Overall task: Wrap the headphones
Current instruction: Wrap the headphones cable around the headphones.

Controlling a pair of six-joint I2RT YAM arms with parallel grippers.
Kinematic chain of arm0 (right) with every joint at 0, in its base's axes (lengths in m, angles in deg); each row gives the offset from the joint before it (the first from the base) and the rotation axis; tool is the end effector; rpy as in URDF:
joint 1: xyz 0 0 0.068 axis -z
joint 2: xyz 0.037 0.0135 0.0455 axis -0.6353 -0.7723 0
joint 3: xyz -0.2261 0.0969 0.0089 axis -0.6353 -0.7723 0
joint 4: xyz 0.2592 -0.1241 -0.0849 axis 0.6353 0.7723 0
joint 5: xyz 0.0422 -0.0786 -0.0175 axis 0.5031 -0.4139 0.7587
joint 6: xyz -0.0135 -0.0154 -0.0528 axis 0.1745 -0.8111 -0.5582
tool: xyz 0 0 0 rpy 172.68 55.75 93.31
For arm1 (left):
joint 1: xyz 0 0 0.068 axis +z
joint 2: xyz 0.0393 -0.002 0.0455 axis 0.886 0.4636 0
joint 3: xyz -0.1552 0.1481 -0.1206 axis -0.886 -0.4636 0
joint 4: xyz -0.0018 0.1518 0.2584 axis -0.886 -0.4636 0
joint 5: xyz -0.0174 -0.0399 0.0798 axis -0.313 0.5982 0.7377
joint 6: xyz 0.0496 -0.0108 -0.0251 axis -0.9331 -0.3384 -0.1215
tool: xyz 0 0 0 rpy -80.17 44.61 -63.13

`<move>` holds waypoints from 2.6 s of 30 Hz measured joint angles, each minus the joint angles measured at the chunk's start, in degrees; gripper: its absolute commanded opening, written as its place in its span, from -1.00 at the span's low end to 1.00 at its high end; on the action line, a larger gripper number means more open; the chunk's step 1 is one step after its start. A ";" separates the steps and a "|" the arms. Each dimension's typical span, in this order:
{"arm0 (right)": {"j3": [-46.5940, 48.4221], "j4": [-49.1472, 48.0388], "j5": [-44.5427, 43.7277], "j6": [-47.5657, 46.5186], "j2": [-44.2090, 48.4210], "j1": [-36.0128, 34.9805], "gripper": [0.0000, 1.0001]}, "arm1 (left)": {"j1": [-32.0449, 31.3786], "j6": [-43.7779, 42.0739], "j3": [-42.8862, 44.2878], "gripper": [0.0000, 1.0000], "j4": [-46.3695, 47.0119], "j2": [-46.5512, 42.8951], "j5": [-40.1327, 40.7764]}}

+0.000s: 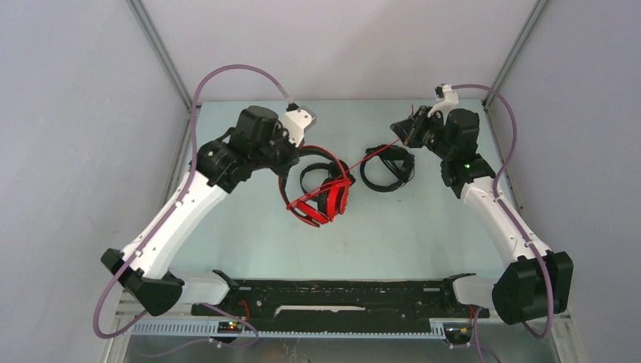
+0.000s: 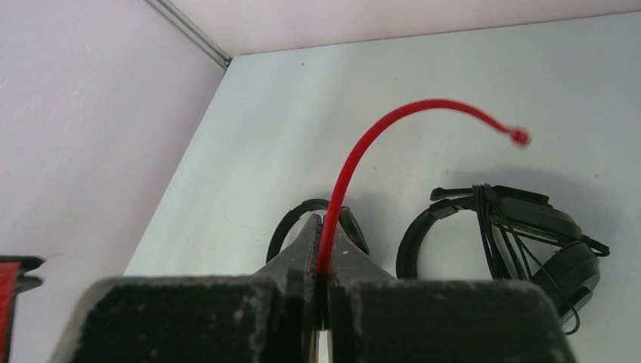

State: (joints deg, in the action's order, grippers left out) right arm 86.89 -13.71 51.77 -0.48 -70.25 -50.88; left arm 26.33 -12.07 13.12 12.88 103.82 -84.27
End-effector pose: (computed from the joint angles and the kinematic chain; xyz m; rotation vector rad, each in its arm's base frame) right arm 0.3398 0.0831 0.3175 -0.0071 1.8116 0.8168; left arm 0.2438 -0.1815 0.4061 0.8900 2.0204 -0.3527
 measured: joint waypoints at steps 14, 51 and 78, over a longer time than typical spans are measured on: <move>5.31 0.00 2.38 -4.81 5.05 -10.49 -1.00 | -0.04 1.16 0.09 -1.00 -4.11 8.37 11.30; 3.54 -1.88 7.26 -27.61 2.54 -40.87 -0.56 | 2.99 28.00 -0.52 -1.00 6.19 7.19 16.35; -9.33 -1.81 1.07 -30.99 13.44 -42.49 -0.03 | 5.44 36.74 -1.64 -1.00 18.60 0.37 17.88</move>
State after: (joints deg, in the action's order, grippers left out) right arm 77.55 -15.52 52.84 -31.47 -56.81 -93.37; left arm 31.77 24.67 11.48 31.48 104.19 -66.39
